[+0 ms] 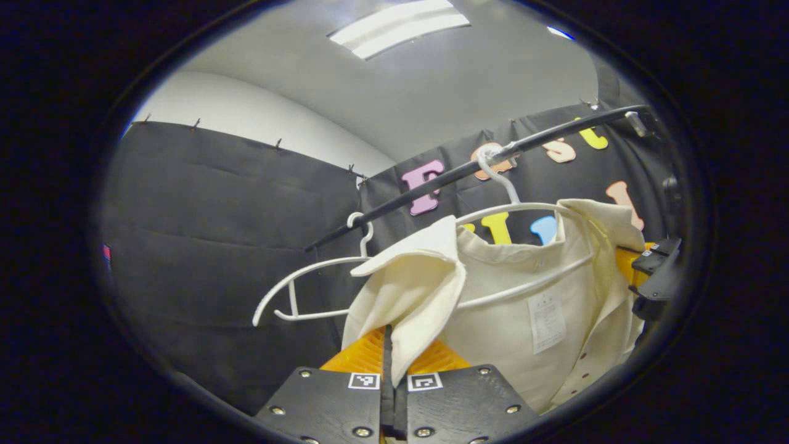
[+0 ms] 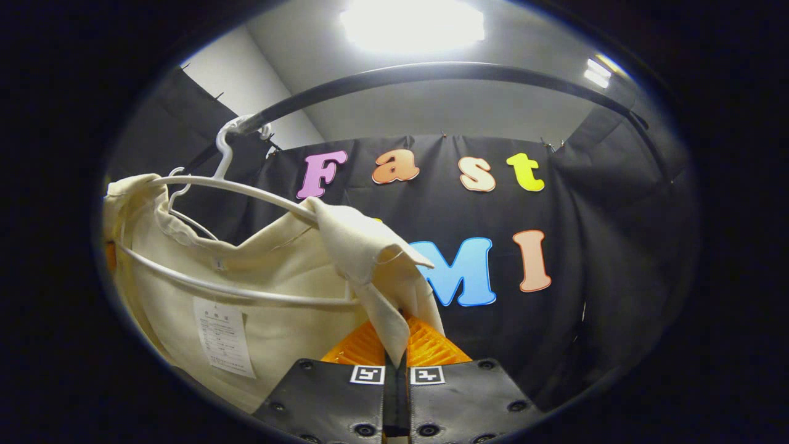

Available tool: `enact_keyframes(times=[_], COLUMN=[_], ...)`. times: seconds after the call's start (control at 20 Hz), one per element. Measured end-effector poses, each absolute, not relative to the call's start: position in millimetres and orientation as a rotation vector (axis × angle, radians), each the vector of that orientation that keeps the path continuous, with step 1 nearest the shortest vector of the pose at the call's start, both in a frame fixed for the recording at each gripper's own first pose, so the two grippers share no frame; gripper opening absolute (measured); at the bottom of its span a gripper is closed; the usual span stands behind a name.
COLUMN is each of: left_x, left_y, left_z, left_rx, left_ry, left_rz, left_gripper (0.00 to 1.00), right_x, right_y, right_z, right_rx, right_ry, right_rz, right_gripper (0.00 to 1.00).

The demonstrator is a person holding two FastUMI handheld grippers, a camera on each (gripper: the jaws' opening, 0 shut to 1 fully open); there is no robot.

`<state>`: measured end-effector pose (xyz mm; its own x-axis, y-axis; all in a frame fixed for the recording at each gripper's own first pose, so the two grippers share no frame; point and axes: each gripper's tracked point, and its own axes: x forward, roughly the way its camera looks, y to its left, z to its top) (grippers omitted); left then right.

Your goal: Grasp the clothes on the hanger with both hands and then place them into the laundry hamper below.

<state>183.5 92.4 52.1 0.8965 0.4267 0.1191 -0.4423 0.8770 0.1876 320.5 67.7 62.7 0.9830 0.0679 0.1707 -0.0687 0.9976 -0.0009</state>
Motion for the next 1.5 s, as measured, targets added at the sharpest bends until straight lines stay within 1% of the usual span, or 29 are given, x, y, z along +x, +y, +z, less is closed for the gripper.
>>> enact_keyframes(times=[0.35, 0.55, 0.6, 0.7, 0.9, 1.1, 1.25, 1.4, 1.5], left_x=[162.5, 160.0, 161.6, 167.5, 179.2, 193.3, 213.0, 213.8, 217.5], left_y=[119.9, 141.6, 147.9, 156.4, 173.2, 191.3, 194.6, 194.2, 194.7], left_z=[91.6, 108.1, 113.5, 121.6, 127.5, 112.6, 100.5, 90.3, 76.5], left_rx=[0.215, 0.228, 0.234, 0.235, 0.216, 0.136, 0.110, 0.106, 0.101], left_ry=[-0.152, -0.182, -0.189, -0.201, -0.192, -0.154, -0.128, -0.121, -0.099], left_rz=[0.523, 0.558, 0.566, 0.568, 0.537, 0.497, 0.475, 0.466, 0.460], left_gripper=[0.01, 0.00, 0.00, 0.01, 0.01, 0.01, 0.00, 0.01, 0.01], right_x=[336.2, 347.3, 352.2, 366.1, 388.8, 412.0, 425.1, 442.3, 444.1], right_y=[32.0, 20.1, 19.9, 21.2, 33.8, 40.2, 45.4, 52.1, 55.4], right_z=[95.2, 109.5, 111.9, 114.6, 105.8, 88.3, 66.7, 39.7, 19.2], right_rx=[0.011, 0.034, 0.046, 0.063, 0.143, 0.227, 0.247, 0.255, 0.260], right_ry=[-0.243, -0.273, -0.274, -0.279, -0.222, -0.145, -0.055, 0.011, 0.054], right_rz=[-0.019, -0.044, -0.043, -0.038, 0.029, 0.094, 0.139, 0.160, 0.172], right_gripper=[0.00, 0.04, 0.01, 0.01, 0.01, 0.01, 0.01, 0.01, 0.01])
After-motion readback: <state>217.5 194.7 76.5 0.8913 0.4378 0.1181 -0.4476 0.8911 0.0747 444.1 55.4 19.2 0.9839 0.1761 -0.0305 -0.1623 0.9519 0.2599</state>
